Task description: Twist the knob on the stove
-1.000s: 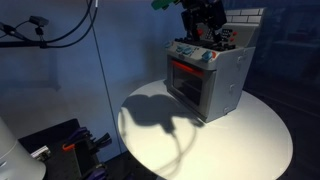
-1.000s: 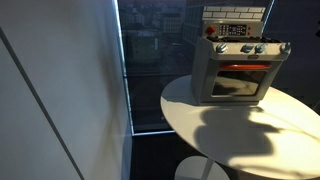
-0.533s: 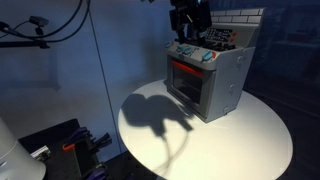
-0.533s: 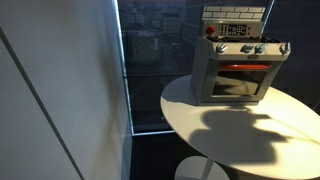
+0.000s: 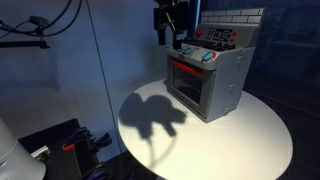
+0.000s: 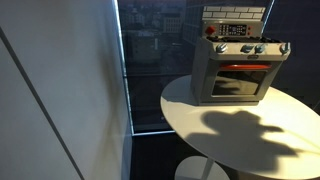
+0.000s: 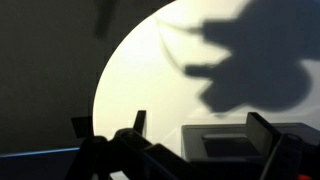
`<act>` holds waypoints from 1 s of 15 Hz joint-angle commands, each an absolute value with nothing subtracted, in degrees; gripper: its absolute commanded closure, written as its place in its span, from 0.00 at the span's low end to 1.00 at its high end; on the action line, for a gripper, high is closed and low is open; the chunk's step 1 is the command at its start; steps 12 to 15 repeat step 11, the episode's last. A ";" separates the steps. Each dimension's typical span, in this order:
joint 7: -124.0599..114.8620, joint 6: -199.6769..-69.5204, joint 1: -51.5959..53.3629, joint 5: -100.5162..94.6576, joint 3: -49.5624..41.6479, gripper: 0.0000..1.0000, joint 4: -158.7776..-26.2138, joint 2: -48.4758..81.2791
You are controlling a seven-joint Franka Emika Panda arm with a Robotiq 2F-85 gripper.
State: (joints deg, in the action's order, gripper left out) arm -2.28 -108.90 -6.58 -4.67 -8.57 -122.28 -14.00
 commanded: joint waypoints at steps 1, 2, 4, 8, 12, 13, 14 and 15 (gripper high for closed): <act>-2.30 -102.66 -7.04 -1.90 -8.48 0.00 -120.78 -14.97; -2.40 -101.69 -7.07 -1.51 -8.49 0.00 -120.64 -15.11; -2.52 -100.26 -7.13 -1.02 -8.48 0.00 -120.41 -15.33; -2.25 -102.19 -7.05 -1.80 -8.19 0.00 -121.41 -14.86; -2.25 -102.20 -7.04 -1.80 -8.17 0.00 -121.49 -14.68; -2.25 -102.20 -7.04 -1.80 -8.17 0.00 -121.49 -14.68; -2.25 -102.20 -7.04 -1.80 -8.17 0.00 -121.49 -14.68; -2.25 -102.20 -7.04 -1.80 -8.17 0.00 -121.49 -14.68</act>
